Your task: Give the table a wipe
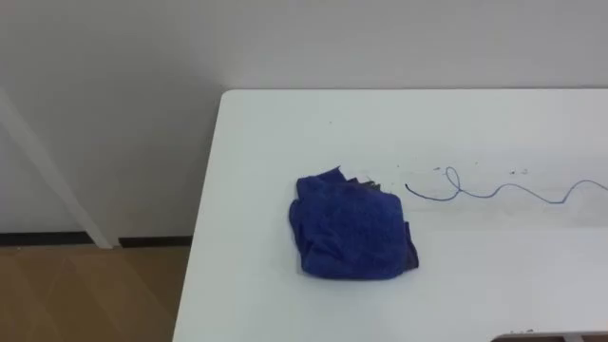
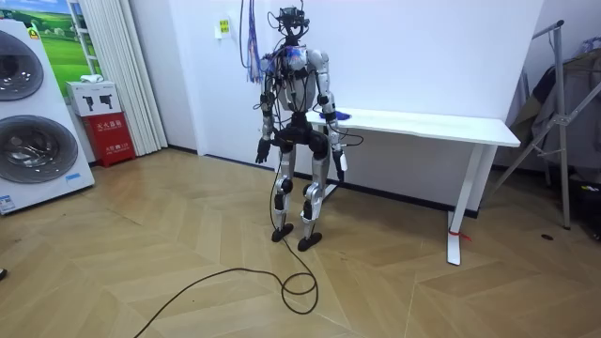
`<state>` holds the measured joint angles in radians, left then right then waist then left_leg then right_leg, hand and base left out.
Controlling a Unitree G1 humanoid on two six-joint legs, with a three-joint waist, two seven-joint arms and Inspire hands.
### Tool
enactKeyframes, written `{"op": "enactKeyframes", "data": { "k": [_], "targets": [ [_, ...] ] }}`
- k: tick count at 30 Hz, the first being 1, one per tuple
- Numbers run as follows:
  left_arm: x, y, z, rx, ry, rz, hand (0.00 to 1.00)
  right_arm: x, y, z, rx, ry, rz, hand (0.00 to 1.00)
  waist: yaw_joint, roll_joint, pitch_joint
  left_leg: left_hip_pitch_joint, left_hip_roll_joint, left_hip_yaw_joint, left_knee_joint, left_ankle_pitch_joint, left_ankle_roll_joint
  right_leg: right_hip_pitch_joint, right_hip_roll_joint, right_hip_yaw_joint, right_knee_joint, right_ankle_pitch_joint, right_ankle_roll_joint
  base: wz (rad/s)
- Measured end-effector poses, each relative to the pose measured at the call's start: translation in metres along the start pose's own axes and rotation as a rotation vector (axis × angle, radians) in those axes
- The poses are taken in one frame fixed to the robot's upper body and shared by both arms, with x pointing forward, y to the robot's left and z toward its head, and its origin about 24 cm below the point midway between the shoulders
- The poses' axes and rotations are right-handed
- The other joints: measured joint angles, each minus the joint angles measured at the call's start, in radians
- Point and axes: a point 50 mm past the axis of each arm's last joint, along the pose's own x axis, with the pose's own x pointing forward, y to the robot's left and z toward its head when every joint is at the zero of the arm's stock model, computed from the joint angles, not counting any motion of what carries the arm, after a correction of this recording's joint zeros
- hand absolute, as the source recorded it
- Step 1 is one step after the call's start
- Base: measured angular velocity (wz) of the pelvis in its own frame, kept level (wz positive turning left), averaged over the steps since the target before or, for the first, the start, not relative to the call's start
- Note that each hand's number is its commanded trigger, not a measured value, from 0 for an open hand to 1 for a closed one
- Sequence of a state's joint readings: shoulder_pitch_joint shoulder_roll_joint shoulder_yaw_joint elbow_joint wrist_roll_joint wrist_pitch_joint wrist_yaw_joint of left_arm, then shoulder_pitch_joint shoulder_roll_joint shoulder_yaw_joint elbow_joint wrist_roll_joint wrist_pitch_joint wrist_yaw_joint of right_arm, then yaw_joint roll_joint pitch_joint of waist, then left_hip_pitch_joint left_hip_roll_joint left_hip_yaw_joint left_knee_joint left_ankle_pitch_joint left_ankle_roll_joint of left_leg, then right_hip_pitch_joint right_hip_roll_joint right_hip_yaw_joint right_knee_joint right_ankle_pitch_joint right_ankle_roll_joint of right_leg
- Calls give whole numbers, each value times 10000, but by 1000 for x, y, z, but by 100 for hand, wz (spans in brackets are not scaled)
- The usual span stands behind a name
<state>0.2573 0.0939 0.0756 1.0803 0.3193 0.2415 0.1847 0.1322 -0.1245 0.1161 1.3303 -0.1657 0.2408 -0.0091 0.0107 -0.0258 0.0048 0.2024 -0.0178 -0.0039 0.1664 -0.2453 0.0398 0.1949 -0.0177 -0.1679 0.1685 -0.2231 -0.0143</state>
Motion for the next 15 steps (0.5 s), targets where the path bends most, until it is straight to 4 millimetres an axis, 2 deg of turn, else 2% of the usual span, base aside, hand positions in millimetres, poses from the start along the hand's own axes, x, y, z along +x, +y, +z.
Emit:
{"op": "enactKeyframes", "data": {
  "k": [6, 12, 15],
  "targets": [
    [0, 0, 1, 1, -59, 13, 0, 0, -1, 2, 41, -74, -19, 0, -32, 17, 4, -29, 0, 4, 0, 0, 0, -30, -1, -2, -9, -1, 2, 0],
    [0, 3, 5, -15, -248, 267, 0, -1, -4, 13, 122, -459, -119, 0, -39, 27, 5, -105, -3, 25, 7, 0, 0, -54, -8, -26, -18, -2, 3, 0],
    [1, 5, 4, -25, -213, 305, 0, -1, -5, 13, 848, -548, -140, 0, -24, 32, 0, -107, -2, 77, 6, 0, 0, -128, -7, 14, -2, -2, 3, -3]
  ]
}}
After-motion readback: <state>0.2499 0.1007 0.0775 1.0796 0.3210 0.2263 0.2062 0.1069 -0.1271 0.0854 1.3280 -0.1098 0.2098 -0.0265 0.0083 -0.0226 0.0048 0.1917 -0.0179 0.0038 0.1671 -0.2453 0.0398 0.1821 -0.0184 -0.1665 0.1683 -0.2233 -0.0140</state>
